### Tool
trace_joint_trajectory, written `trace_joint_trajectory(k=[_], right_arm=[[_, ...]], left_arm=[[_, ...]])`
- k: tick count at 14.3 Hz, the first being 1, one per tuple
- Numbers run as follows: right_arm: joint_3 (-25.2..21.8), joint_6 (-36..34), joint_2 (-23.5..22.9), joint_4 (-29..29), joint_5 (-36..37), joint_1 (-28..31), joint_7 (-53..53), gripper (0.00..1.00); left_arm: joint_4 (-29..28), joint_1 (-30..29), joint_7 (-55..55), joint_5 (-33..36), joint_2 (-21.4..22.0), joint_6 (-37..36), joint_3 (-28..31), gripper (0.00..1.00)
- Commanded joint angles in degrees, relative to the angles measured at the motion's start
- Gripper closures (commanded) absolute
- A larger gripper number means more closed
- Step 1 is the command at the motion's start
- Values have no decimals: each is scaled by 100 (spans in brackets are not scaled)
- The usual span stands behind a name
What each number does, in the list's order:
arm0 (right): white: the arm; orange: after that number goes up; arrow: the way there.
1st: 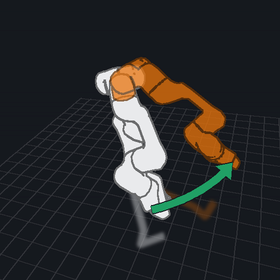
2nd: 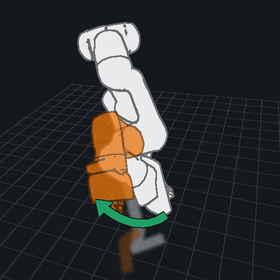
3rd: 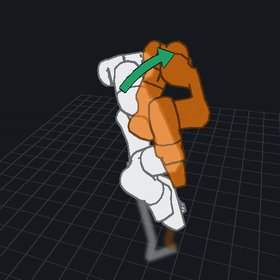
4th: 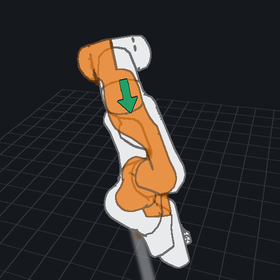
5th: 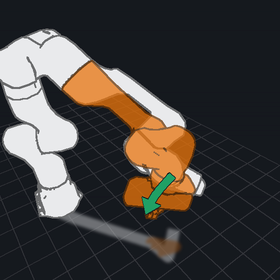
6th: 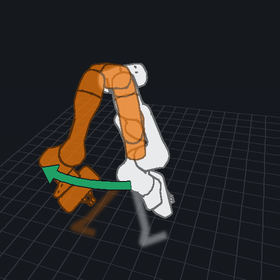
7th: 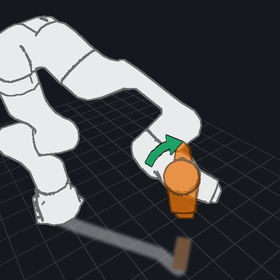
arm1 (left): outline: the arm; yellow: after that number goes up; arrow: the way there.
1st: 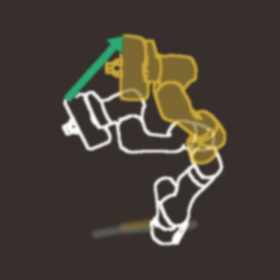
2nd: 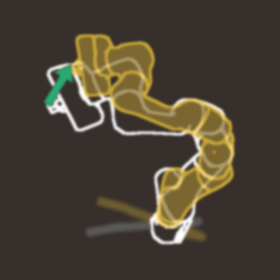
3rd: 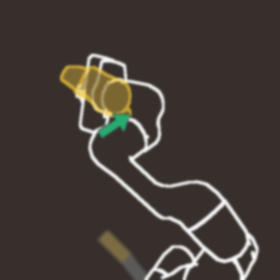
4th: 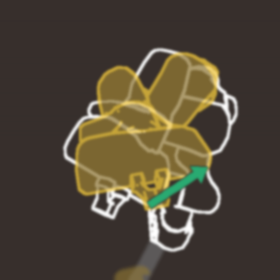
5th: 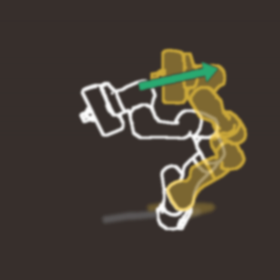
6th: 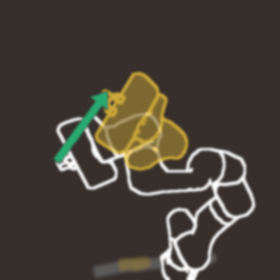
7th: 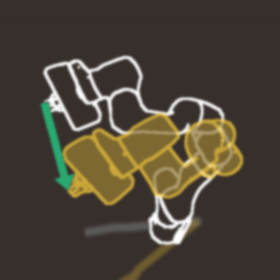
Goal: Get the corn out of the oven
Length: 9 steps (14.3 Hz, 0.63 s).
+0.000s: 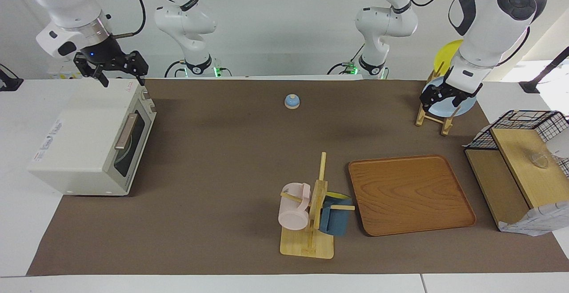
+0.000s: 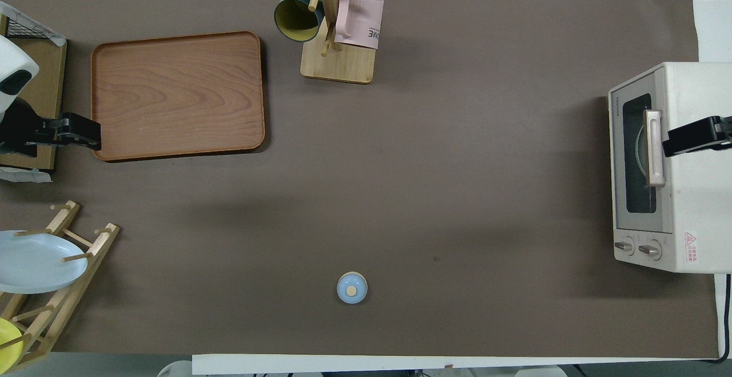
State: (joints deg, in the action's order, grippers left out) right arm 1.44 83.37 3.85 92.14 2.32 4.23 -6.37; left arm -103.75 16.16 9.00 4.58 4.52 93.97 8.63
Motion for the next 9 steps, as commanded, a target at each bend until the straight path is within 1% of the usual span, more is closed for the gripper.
trace_joint_trajectory(k=[1, 3, 7, 8, 9], right_arm=[[76, -111, -16, -82, -48, 122, -66, 0], [67, -102, -34, -90, -48, 44, -57, 0], [76, -6, 10, -12, -118, 43, -92, 0], [76, 143, 27, 102, -118, 26, -118, 8], [76, 449, 115, 338, -109, -9, -310, 53]], left_arm=[[257, 28, -39, 61, 258, -614, -63, 0], [460, 19, -48, -315, 251, -643, -29, 0], [611, 45, -48, -405, 250, -564, -46, 0], [602, 46, -57, -405, 268, -582, -46, 0], [558, 37, -39, -397, 312, -582, -37, 0]])
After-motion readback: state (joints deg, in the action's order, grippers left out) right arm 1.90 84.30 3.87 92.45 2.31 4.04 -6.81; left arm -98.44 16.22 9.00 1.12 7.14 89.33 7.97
